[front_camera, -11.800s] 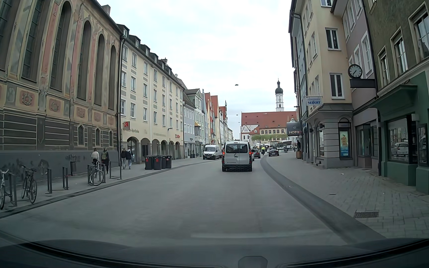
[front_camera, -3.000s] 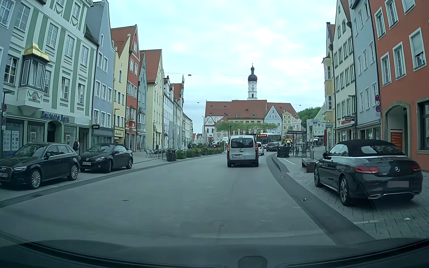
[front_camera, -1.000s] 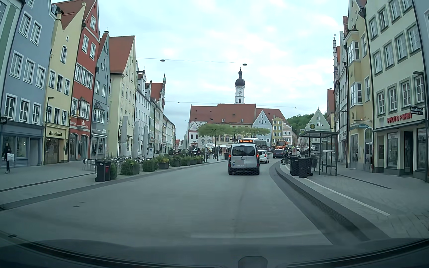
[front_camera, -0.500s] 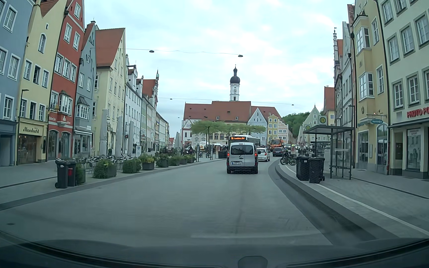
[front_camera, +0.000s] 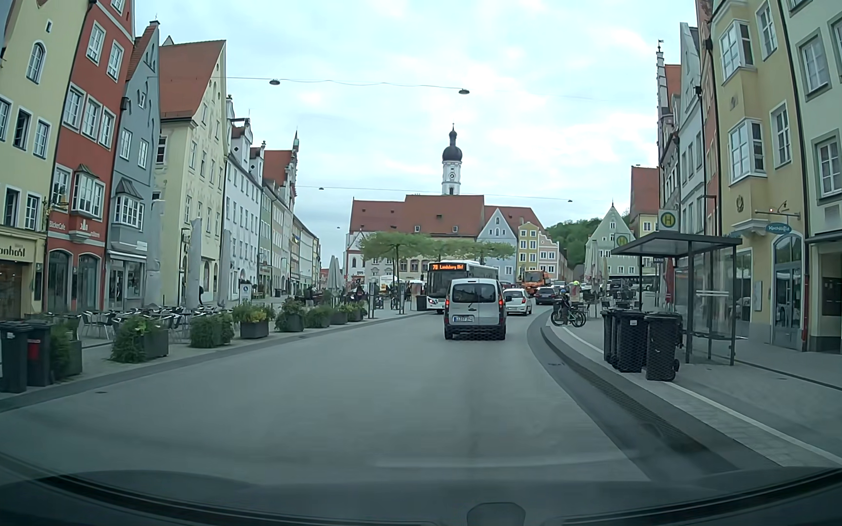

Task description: Follow the waypoints while adhering to traffic rules and regulations

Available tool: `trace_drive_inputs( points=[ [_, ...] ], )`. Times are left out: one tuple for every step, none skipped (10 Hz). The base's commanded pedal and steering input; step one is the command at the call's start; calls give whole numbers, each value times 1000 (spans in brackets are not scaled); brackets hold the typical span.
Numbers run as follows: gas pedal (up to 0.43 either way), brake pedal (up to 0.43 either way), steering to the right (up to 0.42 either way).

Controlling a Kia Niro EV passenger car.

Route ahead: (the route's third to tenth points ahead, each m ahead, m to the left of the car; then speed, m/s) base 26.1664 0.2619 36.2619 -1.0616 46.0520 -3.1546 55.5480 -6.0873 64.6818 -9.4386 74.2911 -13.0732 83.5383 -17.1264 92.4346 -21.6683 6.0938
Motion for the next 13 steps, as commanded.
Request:
trace_drive_inputs(
  points=[
    [87,0,18],
    [87,0,19],
    [87,0,19],
    [87,0,17],
    [87,0,17],
    [87,0,18],
    [87,0,21],
    [87,0,21],
    [87,0,21],
    [87,0,21],
    [87,0,21],
    [87,0,21],
    [87,0,21]
  ],
)
